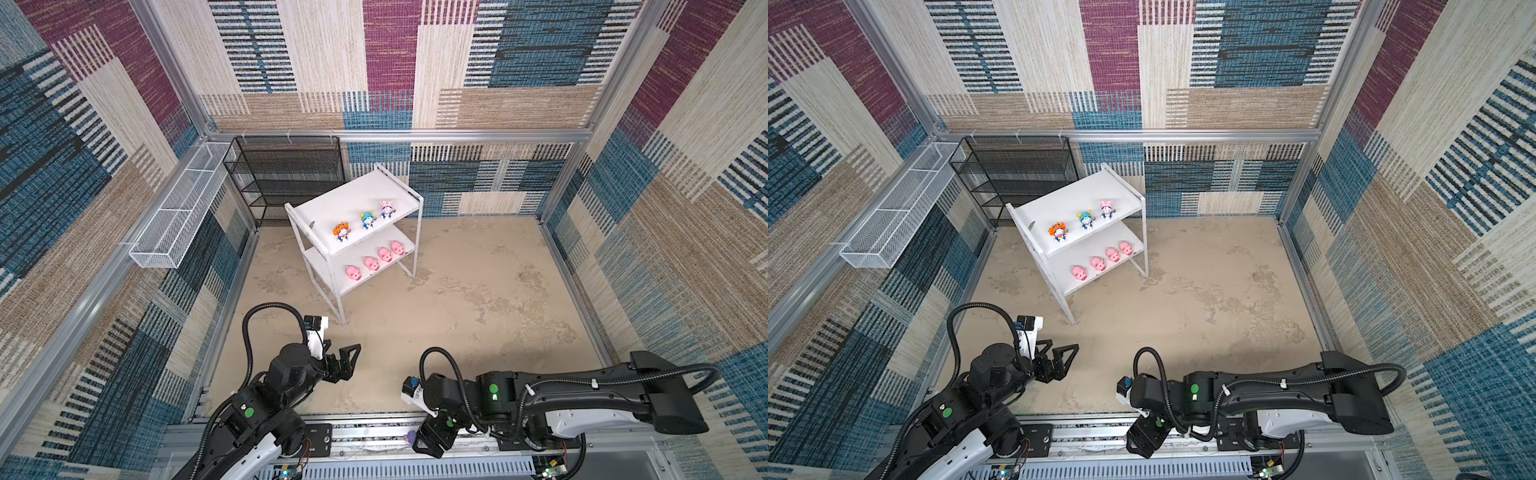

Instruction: Place and organize the plastic toys onto the shelf

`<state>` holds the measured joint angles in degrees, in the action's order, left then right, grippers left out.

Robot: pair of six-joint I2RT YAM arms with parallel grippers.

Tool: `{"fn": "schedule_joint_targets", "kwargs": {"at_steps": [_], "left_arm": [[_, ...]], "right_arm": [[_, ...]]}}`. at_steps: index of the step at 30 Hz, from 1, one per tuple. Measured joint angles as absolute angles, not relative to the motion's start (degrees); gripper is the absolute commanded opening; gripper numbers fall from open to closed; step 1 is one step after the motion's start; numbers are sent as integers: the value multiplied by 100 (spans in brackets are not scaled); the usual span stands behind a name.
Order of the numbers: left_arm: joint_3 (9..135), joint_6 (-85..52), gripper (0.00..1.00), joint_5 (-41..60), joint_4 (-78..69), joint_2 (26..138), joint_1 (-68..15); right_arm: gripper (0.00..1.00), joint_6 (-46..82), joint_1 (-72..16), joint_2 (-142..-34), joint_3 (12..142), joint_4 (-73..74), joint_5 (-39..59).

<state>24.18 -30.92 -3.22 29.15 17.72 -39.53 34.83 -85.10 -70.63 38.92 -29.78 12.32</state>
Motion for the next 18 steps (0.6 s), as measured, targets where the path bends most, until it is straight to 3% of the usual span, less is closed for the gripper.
{"fn": "schedule_joint_targets", "kwargs": {"at_steps": [8, 15, 18], "left_arm": [[2418, -3118, 99, -856, 3046, 1409, -3953], [2346, -3140, 99, -1044, 3140, 1024, -3951], [2320, -3153, 99, -1055, 3155, 926, -3951]], "right_arm": [[71, 3271, -8982, -7909, 4259, -3157, -27], [70, 2657, -9428, -8569, 4611, -3153, -521], [64, 2526, -9463, -8569, 4611, -3153, -609]]}}
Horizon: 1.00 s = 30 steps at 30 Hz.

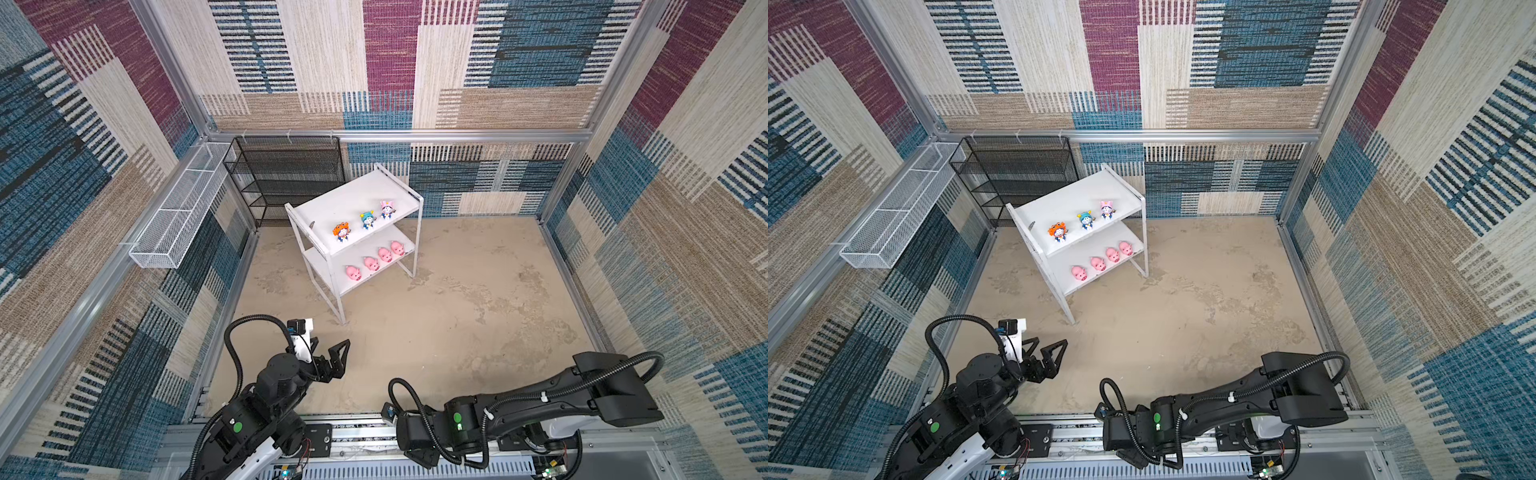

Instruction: Place and organize the plastic toys onto the shelf

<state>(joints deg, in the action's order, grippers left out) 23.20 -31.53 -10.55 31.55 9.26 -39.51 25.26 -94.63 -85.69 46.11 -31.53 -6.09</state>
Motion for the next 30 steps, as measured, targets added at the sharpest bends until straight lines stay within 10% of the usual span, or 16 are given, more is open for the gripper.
{"fn": "schedule_joint_targets", "kwargs": {"at_steps": [30], "left_arm": [[2281, -3151, 99, -1063, 3190, 873, -3951]], "right_arm": [[33, 1839, -8650, -8088, 4818, -2561, -633]]}}
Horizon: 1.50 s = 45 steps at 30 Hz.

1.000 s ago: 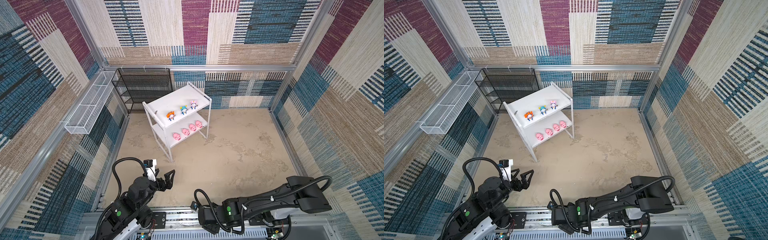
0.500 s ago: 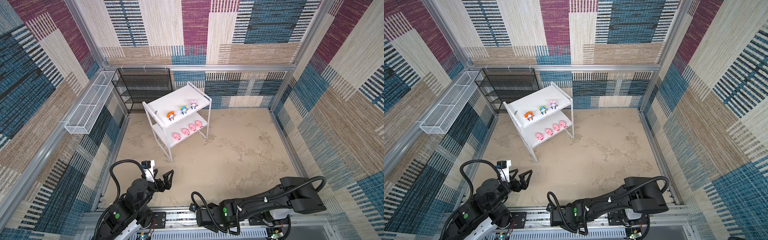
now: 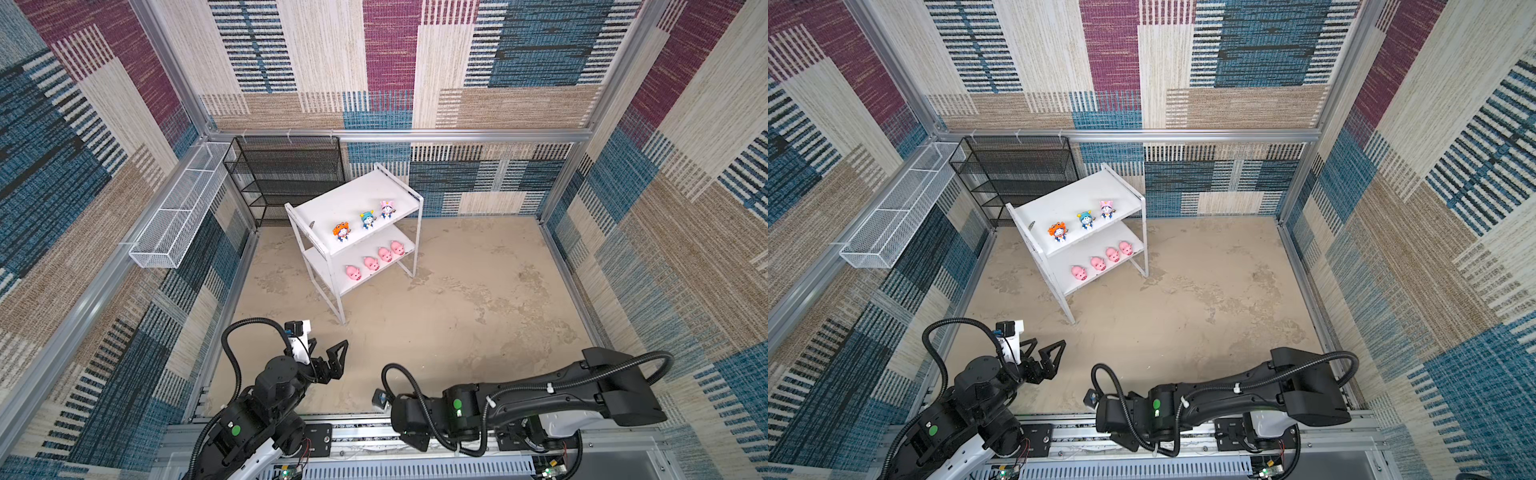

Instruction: Place and organize the plastic toys onto the shelf

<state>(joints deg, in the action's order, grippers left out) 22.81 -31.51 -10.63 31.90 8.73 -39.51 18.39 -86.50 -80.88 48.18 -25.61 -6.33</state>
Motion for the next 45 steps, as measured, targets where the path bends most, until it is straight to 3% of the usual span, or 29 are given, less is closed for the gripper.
{"fn": "schedule_joint_targets", "kwargs": {"at_steps": [3, 8, 13, 21, 25, 31, 45], "left_arm": [[2403, -3124, 99, -880, 3127, 1194, -3951], [2561, -3039, 99, -819, 3011, 1439, -3951], [2512, -3026, 99, -742, 2978, 1249, -3953], [2451, -3026, 99, -768, 2956, 1138, -3953], [2451, -3026, 99, -786, 2952, 1125, -3953], [2451, -3026, 99, -864, 2954, 1087, -3953], [2451, -3020, 99, -884, 2945, 1114, -3953]], "right_arm": [[36, 1798, -8009, -7505, 4609, -2027, -303], [50, 1645, -7881, -7299, 4445, -1815, 360], [62, 1813, -8388, -7166, 3959, -2060, 821], [65, 2165, -8825, -7588, 3857, -2338, 810], [60, 2182, -9021, -8073, 4064, -2458, 534], [40, 2180, -9133, -8558, 4285, -2536, 178], [24, 2025, -9115, -8687, 4571, -2768, -202]]}}
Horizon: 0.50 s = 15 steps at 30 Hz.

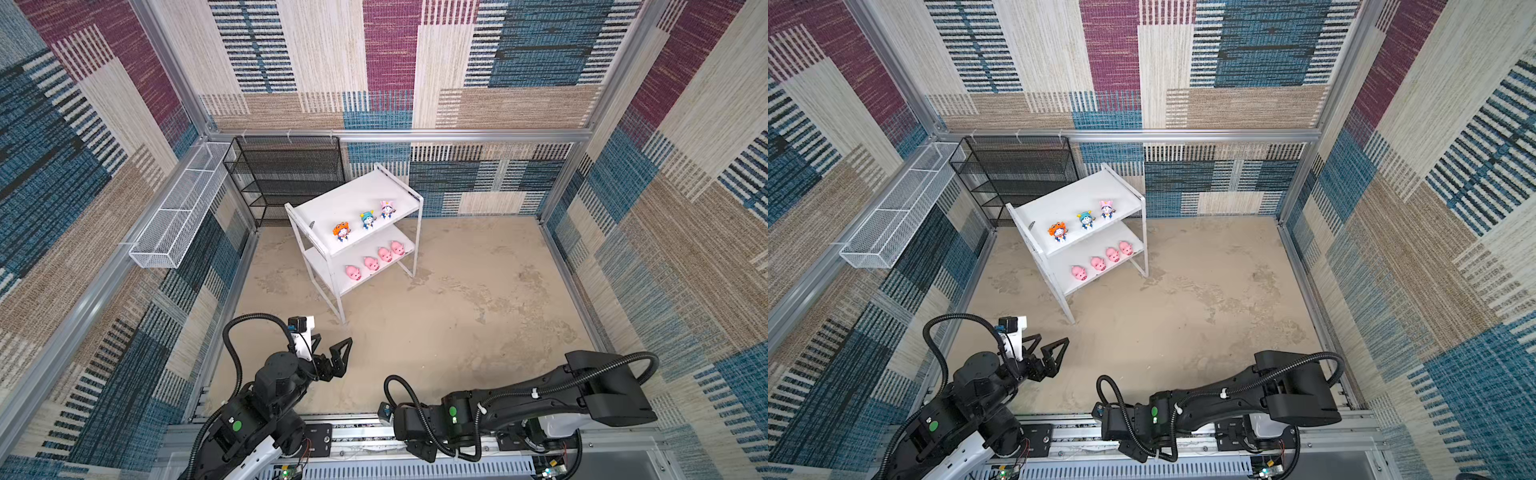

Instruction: Place and organize the plastic toys onto the shelf

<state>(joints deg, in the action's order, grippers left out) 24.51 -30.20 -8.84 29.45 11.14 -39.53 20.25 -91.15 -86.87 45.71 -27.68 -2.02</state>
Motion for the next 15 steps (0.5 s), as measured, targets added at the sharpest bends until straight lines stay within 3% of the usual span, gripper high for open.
{"fn": "schedule_joint_targets", "kwargs": {"at_steps": [6, 15], "left_arm": [[2504, -2967, 99, -808, 2873, 1341, -3951], [2630, -2731, 98, 397, 1975, 2259, -3951]], "right_arm": [[23, 2012, -8141, -7599, 4281, -1964, 213], [23, 2620, -5843, -6333, 3472, 467, 2663]]}}
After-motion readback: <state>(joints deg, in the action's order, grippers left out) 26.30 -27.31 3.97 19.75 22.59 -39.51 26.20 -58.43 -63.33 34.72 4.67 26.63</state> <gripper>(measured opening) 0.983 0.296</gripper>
